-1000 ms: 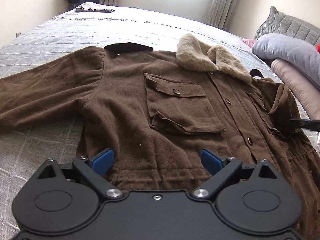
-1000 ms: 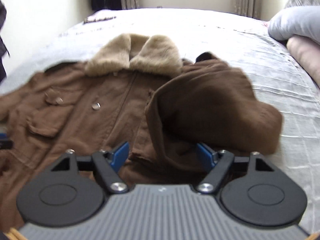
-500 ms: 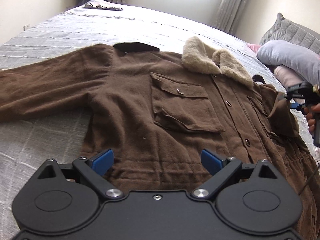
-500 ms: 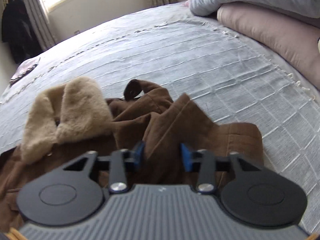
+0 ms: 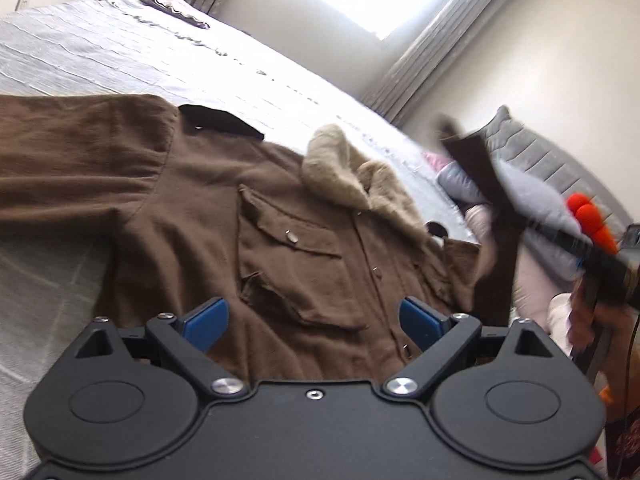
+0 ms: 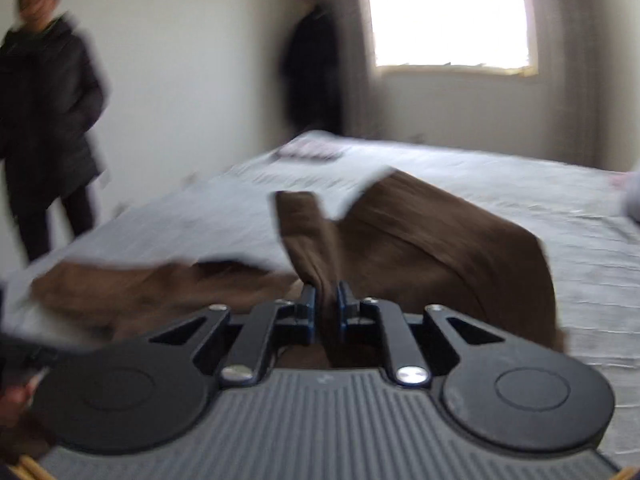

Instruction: Fold large clothes

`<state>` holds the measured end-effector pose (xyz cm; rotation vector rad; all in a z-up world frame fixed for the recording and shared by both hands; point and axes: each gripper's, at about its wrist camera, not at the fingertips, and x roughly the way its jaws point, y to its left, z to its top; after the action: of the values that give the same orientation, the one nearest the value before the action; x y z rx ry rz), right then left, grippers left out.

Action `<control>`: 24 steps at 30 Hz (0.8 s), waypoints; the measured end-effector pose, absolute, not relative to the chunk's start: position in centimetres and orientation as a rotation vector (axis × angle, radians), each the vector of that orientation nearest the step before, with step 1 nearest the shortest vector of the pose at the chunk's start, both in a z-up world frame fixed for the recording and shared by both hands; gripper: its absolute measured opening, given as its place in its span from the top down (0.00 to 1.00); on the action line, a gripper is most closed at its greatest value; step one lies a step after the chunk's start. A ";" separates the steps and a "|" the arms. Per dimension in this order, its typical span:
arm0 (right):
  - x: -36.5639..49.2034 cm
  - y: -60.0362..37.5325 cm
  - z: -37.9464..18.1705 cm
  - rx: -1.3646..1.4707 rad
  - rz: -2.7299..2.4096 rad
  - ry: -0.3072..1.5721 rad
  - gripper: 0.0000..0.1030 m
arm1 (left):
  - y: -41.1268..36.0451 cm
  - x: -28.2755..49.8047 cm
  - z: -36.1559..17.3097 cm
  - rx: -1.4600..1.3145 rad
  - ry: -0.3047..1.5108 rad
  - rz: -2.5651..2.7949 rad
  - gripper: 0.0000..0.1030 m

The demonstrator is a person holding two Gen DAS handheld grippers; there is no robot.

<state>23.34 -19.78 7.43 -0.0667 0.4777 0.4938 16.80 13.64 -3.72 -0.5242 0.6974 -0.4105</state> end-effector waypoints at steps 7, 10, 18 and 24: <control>22.5 -16.9 1.6 -0.235 0.595 0.761 0.49 | 13.8 17.6 -4.3 -0.542 0.710 -0.405 0.11; 21.8 -19.3 1.5 -0.210 0.539 0.770 0.44 | 13.3 18.4 -4.2 -0.529 0.717 -0.414 0.13; 21.2 -28.5 2.3 -0.092 0.238 0.701 0.20 | 7.8 25.2 -4.9 -0.382 0.768 -0.398 0.43; 23.2 -35.1 1.8 0.076 0.073 0.687 0.18 | 5.5 28.7 -6.8 -0.321 0.825 -0.322 0.78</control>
<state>23.15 -35.07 1.81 0.0764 0.6865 0.0731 28.73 5.50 -6.81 -0.3215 0.8253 -0.3216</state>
